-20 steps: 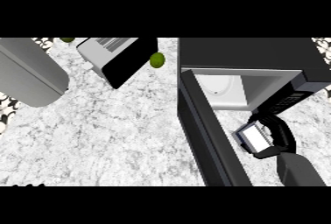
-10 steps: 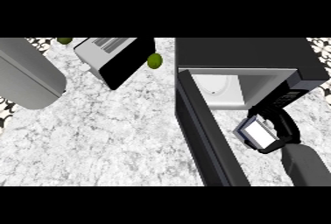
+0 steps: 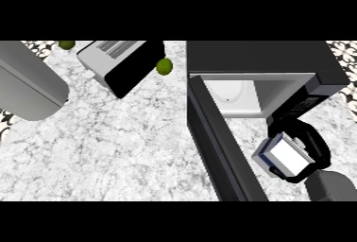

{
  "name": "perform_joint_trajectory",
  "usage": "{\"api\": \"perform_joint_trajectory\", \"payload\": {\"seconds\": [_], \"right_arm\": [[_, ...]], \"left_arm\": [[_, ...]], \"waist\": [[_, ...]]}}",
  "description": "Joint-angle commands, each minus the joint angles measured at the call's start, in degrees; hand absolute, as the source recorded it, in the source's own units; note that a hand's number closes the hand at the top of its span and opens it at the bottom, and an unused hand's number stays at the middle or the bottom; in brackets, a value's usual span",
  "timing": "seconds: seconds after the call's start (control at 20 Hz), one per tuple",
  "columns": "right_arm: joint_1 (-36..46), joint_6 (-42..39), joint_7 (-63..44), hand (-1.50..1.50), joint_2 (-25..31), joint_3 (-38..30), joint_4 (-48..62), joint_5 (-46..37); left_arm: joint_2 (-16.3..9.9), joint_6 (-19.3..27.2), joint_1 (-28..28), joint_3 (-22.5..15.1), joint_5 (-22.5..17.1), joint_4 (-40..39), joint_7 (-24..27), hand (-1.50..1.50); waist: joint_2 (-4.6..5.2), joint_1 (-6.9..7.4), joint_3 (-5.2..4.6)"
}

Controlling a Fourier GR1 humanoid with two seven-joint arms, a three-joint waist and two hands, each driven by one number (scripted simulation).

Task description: Pick up the milk, place it into the microwave and close the microwave

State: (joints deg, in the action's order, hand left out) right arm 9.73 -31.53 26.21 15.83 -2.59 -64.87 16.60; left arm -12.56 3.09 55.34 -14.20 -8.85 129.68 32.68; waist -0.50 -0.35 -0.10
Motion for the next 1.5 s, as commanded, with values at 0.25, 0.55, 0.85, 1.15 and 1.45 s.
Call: {"api": "perform_joint_trajectory", "payload": {"seconds": [0.25,0.55,0.85,1.15,1.45], "right_arm": [[-6.3,8.8,-14.6,1.5,-6.2,3.8,-24.2,4.3],[0.8,17.7,-10.0,1.5,-11.0,5.0,-16.9,-5.7],[11.8,26.5,-11.0,1.5,-12.4,3.7,-5.1,-12.9],[19.9,26.2,-5.7,1.5,-9.8,-1.8,11.6,-12.7],[24.4,27.0,1.8,1.5,-10.6,-3.1,21.9,-14.4]], "left_arm": [[-1.3,-2.6,1.1,5.2,-4.6,0.8,0.3,-1.5],[-1.7,-5.5,1.0,9.4,-7.7,-3.2,2.8,-1.5],[-1.5,-5.7,-0.7,8.7,-6.4,-2.9,0.3,-1.5],[-2.1,-7.8,-2.5,11.3,-8.5,-4.9,-0.5,-1.5],[-1.5,-8.0,-6.3,10.9,-6.4,-9.1,1.4,-1.5]], "waist": [[0.22,0.24,0.05],[0.45,1.1,0.1],[0.63,1.42,0.11],[0.81,1.81,0.14],[1.34,2.94,0.15]]}}
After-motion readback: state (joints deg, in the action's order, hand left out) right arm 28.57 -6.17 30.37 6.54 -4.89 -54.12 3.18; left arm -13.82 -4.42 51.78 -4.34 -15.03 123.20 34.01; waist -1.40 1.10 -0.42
